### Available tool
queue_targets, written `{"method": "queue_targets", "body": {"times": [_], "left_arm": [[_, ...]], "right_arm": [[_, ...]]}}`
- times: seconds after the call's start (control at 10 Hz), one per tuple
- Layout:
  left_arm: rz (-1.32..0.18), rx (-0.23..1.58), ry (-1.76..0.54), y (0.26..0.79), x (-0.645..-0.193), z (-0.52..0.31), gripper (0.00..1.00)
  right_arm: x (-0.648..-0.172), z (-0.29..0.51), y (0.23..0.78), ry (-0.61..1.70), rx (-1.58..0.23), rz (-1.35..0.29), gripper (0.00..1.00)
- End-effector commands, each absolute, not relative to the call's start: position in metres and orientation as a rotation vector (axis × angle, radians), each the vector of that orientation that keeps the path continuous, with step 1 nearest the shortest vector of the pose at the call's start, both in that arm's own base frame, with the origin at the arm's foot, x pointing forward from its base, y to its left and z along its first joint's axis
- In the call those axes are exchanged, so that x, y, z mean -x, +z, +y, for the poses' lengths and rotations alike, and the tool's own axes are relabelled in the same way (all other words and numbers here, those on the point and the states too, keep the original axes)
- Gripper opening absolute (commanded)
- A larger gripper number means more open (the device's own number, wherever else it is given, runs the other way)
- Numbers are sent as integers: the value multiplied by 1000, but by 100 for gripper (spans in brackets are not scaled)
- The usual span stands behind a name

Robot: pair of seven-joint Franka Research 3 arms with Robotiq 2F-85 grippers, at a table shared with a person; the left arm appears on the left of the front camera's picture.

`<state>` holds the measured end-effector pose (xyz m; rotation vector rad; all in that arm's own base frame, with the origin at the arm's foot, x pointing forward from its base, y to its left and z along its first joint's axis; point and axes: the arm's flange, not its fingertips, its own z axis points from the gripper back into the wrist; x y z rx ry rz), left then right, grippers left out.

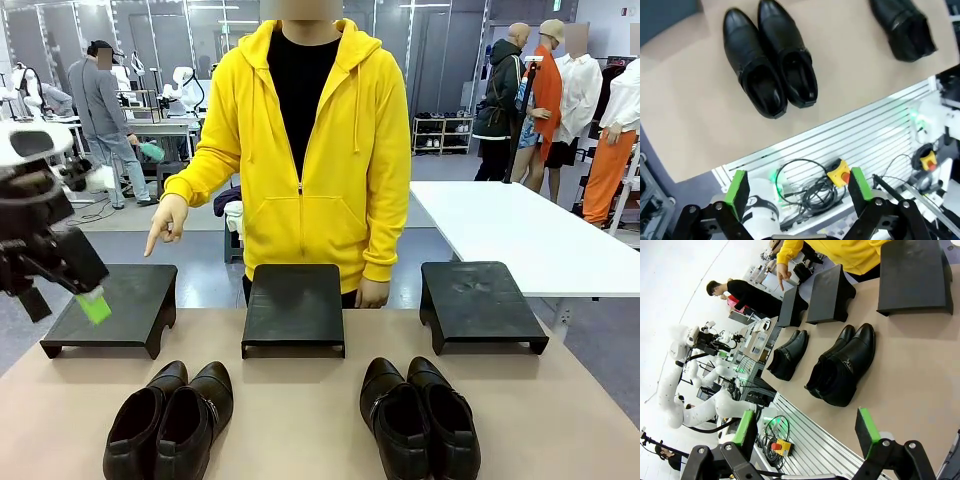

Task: Place the shoes on the stand as instructed by the person.
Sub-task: Pick up one pair of Shoes and place it on the Shoes Stand indicated by the person.

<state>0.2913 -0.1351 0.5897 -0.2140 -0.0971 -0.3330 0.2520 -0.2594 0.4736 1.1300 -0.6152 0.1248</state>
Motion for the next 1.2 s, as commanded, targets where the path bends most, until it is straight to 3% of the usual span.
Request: {"method": "queue_targets", "body": {"times": [0.0, 1.1], "left_arm": [[-131, 185, -252, 564, -290, -145, 100], [-167, 70, -160, 417, -299, -180, 100]], "right_arm": [[-252, -261, 475, 139, -1137, -623, 100], [-252, -261, 475, 139, -1137, -623, 100]]}}
